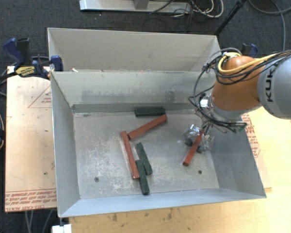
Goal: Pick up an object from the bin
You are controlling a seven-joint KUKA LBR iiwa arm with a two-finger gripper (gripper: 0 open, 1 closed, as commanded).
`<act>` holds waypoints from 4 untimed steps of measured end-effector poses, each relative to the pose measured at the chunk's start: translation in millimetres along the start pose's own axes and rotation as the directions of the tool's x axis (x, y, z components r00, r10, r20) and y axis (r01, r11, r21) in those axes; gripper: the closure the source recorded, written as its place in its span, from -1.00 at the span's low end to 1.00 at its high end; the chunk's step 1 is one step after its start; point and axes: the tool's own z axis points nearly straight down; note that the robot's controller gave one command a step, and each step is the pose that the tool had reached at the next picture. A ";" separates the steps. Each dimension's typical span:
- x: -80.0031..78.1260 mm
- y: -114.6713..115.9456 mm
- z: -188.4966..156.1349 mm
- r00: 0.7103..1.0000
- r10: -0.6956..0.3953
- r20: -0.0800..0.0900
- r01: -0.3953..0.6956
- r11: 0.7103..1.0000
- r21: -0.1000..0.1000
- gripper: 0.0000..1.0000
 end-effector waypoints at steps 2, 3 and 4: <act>-0.1 0.4 -5.7 1.000 0.001 0.000 -0.001 1.000 -0.001 1.00; -0.1 1.4 -14.2 1.000 0.001 -0.002 -0.001 1.000 -0.003 1.00; -0.7 0.9 -27.1 1.000 0.001 -0.001 -0.001 1.000 -0.001 1.00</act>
Offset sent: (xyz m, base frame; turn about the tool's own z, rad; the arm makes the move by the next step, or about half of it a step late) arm 0.0002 0.0000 0.0167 0.0000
